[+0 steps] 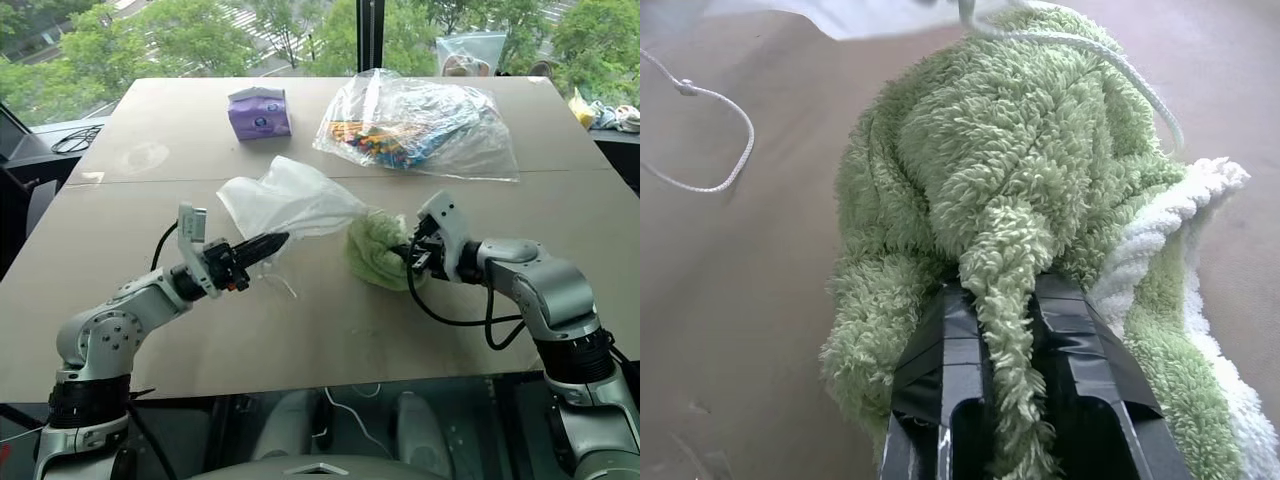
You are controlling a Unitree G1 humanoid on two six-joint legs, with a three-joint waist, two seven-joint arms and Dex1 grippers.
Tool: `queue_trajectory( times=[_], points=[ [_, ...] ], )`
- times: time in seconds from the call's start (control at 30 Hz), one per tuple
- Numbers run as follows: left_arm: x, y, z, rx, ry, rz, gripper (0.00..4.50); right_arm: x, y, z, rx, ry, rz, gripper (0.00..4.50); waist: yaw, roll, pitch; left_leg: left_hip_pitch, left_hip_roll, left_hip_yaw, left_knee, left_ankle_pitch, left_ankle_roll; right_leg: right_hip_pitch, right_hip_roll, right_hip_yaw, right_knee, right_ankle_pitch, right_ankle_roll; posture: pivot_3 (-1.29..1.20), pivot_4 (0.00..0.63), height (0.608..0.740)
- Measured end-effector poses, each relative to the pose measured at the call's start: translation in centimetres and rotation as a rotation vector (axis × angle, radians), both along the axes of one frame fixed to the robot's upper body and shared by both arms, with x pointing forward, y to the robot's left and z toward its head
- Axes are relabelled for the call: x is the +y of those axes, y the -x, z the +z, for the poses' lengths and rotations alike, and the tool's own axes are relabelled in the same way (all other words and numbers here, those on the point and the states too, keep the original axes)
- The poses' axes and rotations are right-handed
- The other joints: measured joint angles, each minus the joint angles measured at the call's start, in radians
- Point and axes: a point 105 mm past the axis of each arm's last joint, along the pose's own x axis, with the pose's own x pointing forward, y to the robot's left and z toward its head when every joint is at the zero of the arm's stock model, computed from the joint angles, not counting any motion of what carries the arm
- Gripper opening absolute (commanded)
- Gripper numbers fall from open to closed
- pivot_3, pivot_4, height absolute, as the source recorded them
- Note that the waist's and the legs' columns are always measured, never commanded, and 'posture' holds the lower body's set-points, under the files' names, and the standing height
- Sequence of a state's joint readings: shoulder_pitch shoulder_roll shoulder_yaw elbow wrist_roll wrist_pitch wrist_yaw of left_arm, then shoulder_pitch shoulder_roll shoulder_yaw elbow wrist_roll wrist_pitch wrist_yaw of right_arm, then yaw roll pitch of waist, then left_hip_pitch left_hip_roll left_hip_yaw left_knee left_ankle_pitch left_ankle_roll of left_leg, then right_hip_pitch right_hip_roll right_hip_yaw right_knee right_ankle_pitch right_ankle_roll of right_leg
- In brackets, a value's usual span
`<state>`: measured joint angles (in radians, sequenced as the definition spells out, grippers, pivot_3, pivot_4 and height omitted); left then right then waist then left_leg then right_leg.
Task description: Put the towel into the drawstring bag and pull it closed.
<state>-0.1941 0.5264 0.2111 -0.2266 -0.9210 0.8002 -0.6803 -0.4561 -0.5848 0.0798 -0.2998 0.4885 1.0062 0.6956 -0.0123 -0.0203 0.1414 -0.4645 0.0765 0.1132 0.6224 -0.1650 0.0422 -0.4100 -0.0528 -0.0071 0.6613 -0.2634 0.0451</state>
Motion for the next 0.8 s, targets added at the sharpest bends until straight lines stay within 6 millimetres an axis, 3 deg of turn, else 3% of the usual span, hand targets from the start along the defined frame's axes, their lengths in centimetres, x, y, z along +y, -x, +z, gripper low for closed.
queue_trajectory(
  times=[0.1,0.4,0.8],
  points=[
    [-0.3,0.0,-0.5,-0.007,-0.033,0.006,2.71,0.0,0.0,0.0,-0.001,0.0,0.0,0.0,0.002,0.0,0.0,0.0,0.0,0.0,0.0,0.0,0.0,0.0,0.0,0.0,0.0,-0.001,-0.001,0.0,0.15,0.74],
    [-0.9,-0.2,-2.0,-0.136,-0.222,0.034,2.71,-0.2,0.1,-0.2,0.005,0.004,-0.004,0.0,0.001,0.0,0.0,0.0,0.001,0.0,0.0,0.0,0.0,0.0,-0.002,0.001,0.0,-0.002,-0.004,0.0,0.15,0.74],
    [-3.2,-0.4,-0.8,-0.595,-0.517,0.103,2.71,-0.3,0.1,-0.3,0.005,0.006,-0.008,0.0,0.002,0.0,0.0,0.0,0.003,0.001,0.0,0.0,0.0,0.0,-0.003,0.002,0.0,-0.002,-0.004,0.0,0.15,0.74]
  ],
)
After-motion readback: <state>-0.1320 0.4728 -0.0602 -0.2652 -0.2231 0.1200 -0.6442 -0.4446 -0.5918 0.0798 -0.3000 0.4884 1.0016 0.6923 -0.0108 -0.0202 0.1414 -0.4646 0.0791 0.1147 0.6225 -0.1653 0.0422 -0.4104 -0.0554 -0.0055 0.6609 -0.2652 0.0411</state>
